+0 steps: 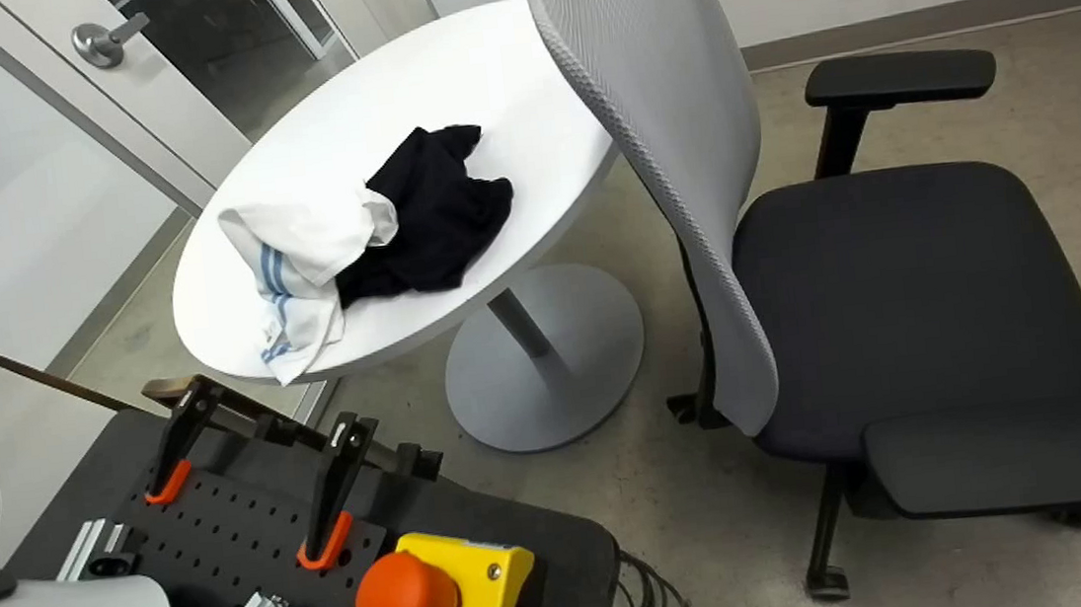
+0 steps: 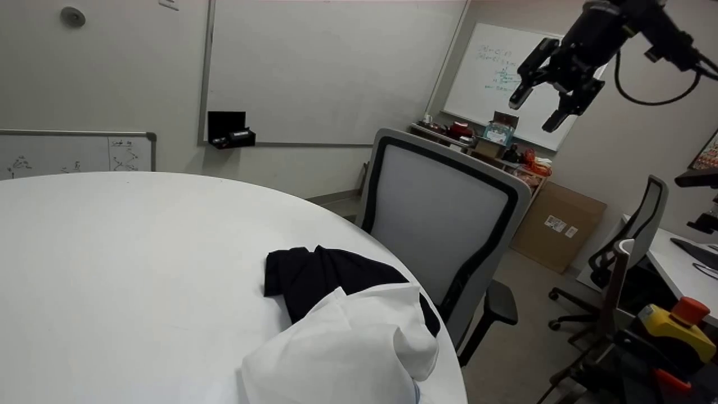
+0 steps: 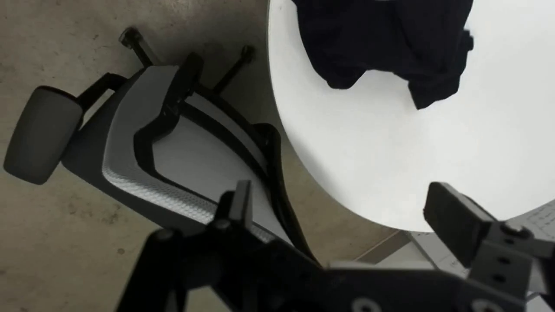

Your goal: Hang the black shirt on the back of the chair

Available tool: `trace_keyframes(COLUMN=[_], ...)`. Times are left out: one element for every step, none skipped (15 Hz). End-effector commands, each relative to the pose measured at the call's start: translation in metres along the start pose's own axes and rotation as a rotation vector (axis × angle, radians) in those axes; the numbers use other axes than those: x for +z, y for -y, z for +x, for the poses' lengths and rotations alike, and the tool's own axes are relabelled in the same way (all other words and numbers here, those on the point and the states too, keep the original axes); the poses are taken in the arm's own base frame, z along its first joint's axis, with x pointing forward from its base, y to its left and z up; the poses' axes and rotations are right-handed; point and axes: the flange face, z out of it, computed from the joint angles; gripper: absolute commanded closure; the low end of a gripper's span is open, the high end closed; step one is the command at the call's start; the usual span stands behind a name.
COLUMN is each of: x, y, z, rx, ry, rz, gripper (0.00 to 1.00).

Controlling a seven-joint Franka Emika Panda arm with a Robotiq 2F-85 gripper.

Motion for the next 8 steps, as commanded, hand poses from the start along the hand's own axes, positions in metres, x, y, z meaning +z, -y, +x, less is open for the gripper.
trace_keyframes(x=[0.047, 0.062, 0.074, 0.087, 0.098, 0.109, 0.119, 0.128], y=[0.003, 0.004, 0.004, 0.006, 0.008, 0.011, 0.014, 0.017], z=[0.023, 0.027, 0.029, 0.032, 0.033, 0.035, 0.034, 0.035], rx=[0.145, 0.173, 0.199, 0.218, 0.236, 0.248, 0.258, 0.264], ry=[-0.033, -0.036, -0.038, -0.044, -0.048, -0.053, -0.057, -0.061], rz=[-0.029, -0.037, -0.047, -0.054, -0.061, -0.067, -0.070, -0.074], gripper=[0.00, 0.00, 0.00, 0.00, 0.00, 0.00, 0.00, 0.00])
